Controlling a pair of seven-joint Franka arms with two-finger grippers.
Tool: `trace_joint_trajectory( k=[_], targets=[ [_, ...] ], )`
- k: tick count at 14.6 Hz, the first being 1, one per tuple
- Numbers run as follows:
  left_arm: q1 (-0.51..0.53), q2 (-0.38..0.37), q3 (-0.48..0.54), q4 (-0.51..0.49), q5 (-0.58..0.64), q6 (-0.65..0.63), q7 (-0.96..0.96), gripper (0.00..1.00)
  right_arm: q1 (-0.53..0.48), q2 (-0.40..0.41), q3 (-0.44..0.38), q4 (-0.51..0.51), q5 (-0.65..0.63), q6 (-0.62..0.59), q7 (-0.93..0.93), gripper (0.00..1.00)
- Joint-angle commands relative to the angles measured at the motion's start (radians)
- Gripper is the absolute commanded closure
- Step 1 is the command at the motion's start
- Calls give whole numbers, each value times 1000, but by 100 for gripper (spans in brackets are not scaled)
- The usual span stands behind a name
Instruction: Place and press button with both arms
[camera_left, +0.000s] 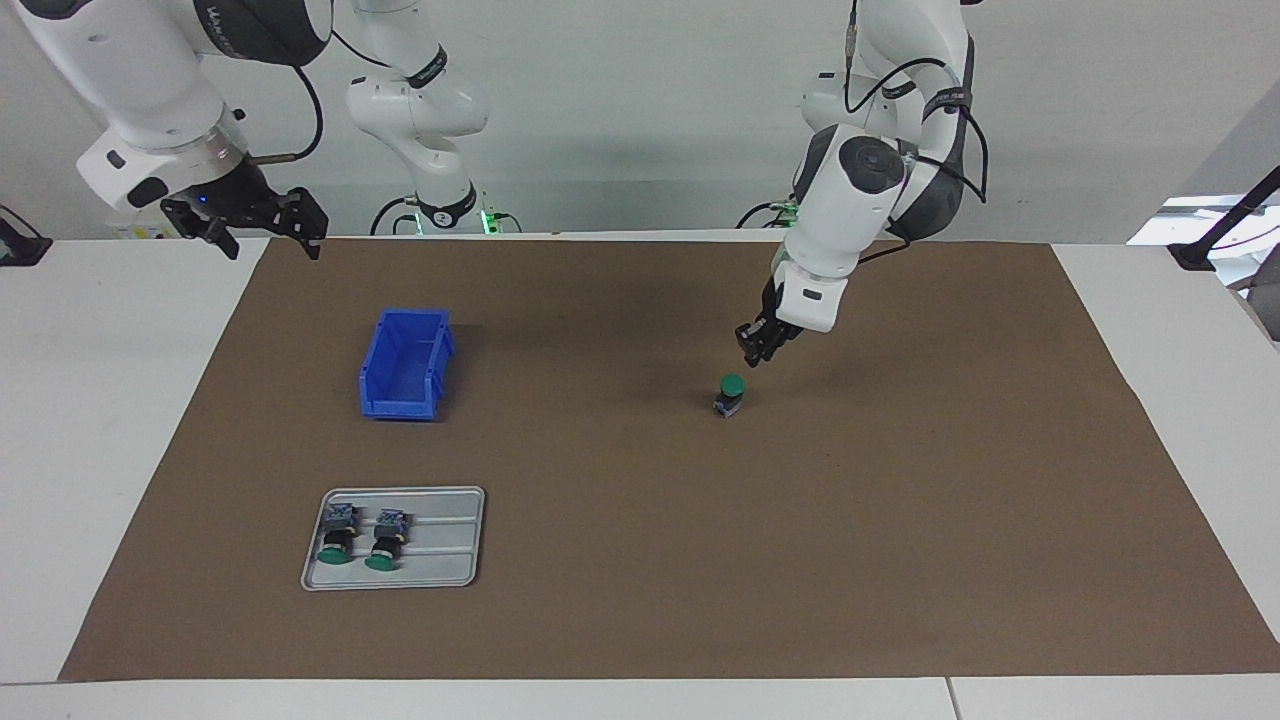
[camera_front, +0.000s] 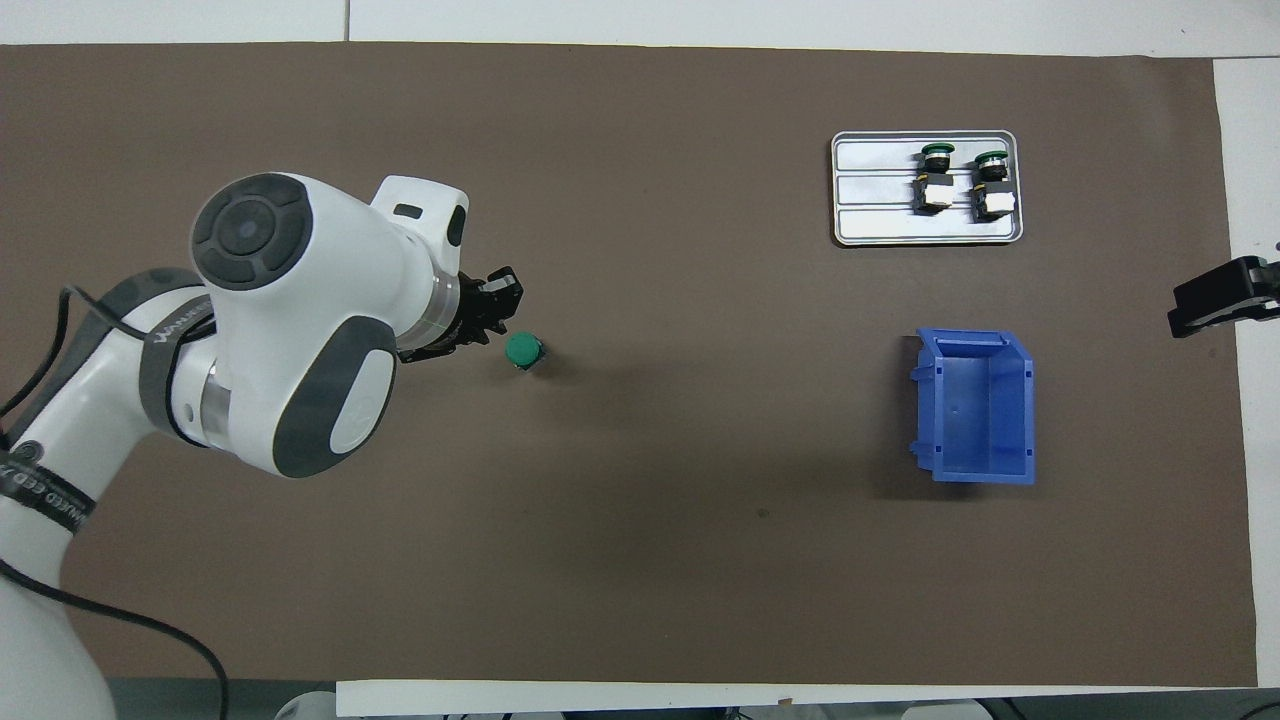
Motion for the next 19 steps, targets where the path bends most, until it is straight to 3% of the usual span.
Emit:
trace_joint_trajectory(
  k=[1, 8, 10, 19],
  targets=[
    [-19, 84, 10, 53, 56, -14, 19, 90, 3, -23, -1, -27, -9, 8, 0, 1],
    [-32, 84, 7, 38, 46, 19, 22, 98, 3, -23, -1, -27, -9, 8, 0, 1],
    [-41, 64, 7, -16, 46, 57, 21, 99, 3, -23, -1, -27, -9, 8, 0, 1],
    [-42, 49, 3, -71, 33, 101, 18, 100, 2, -23, -1, -27, -9, 8, 0, 1]
  ],
)
